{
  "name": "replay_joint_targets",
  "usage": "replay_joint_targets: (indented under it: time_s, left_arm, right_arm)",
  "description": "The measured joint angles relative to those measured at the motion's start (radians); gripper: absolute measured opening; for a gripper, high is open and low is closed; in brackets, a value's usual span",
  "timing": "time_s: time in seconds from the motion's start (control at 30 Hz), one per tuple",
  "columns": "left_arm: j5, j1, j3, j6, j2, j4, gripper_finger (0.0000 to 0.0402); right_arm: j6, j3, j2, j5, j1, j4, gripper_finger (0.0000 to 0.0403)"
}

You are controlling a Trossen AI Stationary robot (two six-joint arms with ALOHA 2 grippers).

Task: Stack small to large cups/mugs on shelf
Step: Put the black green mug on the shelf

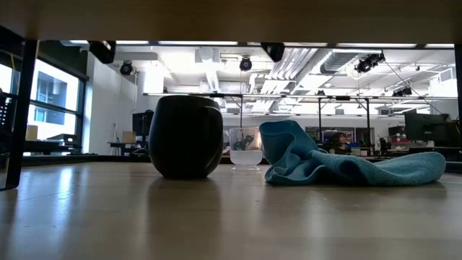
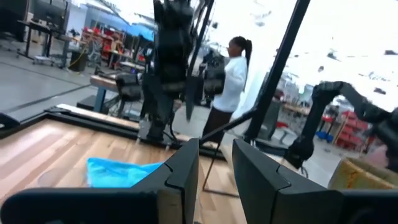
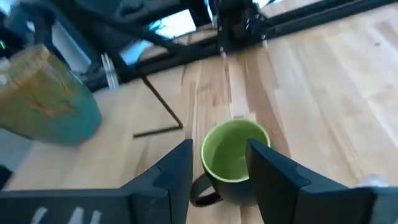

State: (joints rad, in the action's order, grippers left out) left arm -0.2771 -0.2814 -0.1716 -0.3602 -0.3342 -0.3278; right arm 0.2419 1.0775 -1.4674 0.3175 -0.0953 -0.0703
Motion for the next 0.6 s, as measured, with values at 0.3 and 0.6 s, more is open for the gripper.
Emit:
replay_joint_targets:
  time_s: [0.3, 0.6]
  left_arm:
    - [0.018, 0.000, 0.001, -0.083, 0.058, 0.025, 0.0085]
    - [0.011, 0.000, 0.001, -0.119, 0.057, 0.034, 0.0085]
  right_arm:
    - [-0.007, 0.000, -0.121, 0.000, 0.021, 0.102, 0.0140]
    - [-0.067, 0.183, -0.256, -0.016, 0.025, -0.066, 0.0140]
